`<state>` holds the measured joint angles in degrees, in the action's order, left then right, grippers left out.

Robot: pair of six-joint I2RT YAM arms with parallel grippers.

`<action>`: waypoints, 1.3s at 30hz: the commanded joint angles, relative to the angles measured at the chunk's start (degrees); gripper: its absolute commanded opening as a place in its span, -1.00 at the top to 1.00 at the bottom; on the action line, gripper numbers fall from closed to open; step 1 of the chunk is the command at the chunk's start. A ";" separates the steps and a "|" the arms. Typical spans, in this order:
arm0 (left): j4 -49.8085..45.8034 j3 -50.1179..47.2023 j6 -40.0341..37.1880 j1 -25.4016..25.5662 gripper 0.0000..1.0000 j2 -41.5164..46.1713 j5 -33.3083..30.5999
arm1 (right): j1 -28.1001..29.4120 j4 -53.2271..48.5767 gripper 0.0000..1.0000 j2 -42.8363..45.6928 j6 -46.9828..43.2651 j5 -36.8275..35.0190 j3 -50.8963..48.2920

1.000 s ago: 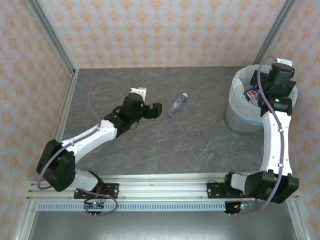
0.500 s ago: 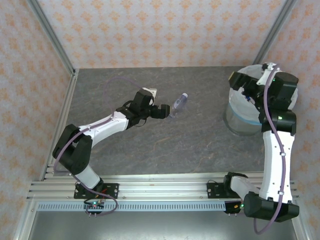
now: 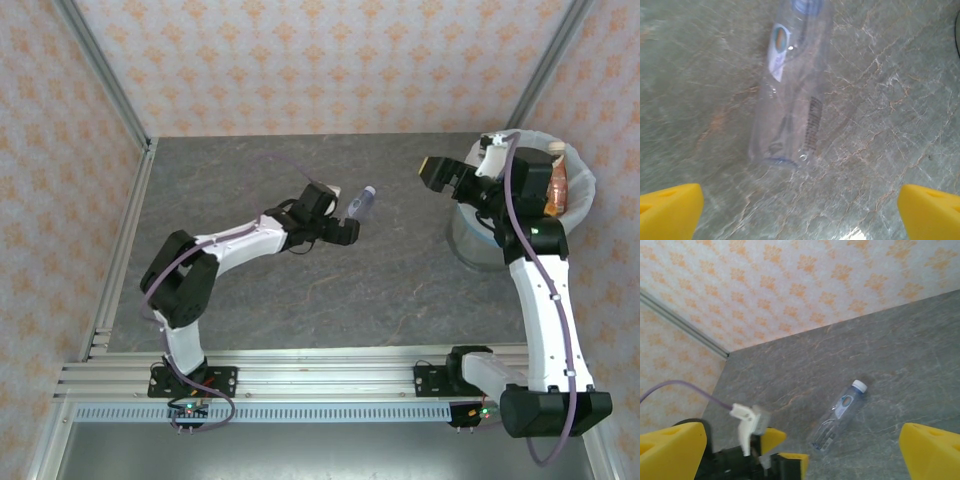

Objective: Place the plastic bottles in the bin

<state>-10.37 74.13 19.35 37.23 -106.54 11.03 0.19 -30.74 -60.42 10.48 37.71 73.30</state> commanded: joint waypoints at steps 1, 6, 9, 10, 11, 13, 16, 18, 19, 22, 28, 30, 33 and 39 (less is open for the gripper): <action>-3.09 3.71 -1.83 0.27 -1.00 -4.49 -2.53 | 1.70 2.70 -0.98 0.65 0.63 -0.73 -0.11; -5.95 10.67 -3.75 0.38 -1.00 -12.00 -3.24 | 3.59 2.14 -0.98 1.75 0.08 -0.64 -0.19; -8.47 14.41 -4.49 0.85 -0.96 -15.39 -4.50 | 3.81 1.83 -0.98 2.65 -0.18 -0.95 -0.52; -8.85 15.22 -4.77 0.96 -0.95 -16.13 -5.01 | 3.79 1.74 -0.98 3.02 -0.21 -1.13 -0.61; -9.36 15.87 -5.06 1.24 -0.94 -16.99 -5.30 | 3.77 1.66 -0.98 3.40 -0.37 -1.17 -0.86; -10.38 17.15 -5.54 1.52 -0.93 -18.52 -5.99 | 3.77 1.49 -0.98 4.01 -0.78 -1.24 -1.12; -11.91 18.99 -5.50 2.03 -0.85 -20.80 -7.25 | 3.77 0.83 -0.98 4.39 -1.39 -1.54 -1.33; -12.31 19.81 -5.06 2.31 -0.77 -21.83 -7.96 | 3.77 0.68 -0.98 4.44 -1.52 -1.70 -1.57; -12.41 20.06 -4.88 2.38 -0.72 -22.23 -8.26 | 3.77 0.68 -0.98 4.50 -1.63 -1.77 -1.75; -12.48 20.70 -4.66 2.84 -0.57 -23.01 -10.15 | 3.81 0.71 -0.98 4.44 -1.61 -1.79 -2.18; -11.24 19.07 -4.68 3.45 -0.22 -21.49 -12.96 | 3.77 1.55 -0.99 4.22 -1.06 -1.68 -2.98; -10.56 18.08 -4.87 3.42 -0.20 -20.60 -12.88 | 3.77 2.10 -0.98 4.18 -0.68 -1.51 -3.39; -9.72 16.57 -5.22 3.46 -0.17 -19.28 -11.91 | 3.77 3.49 -0.98 4.35 -0.21 -1.42 -4.09; -8.65 14.59 -5.29 3.49 0.00 -17.17 -10.29 | 3.86 5.49 -0.98 4.31 1.29 -1.59 -5.48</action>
<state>-18.24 90.63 14.55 40.14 -126.43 -0.49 3.73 -28.62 -56.51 10.57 36.86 68.55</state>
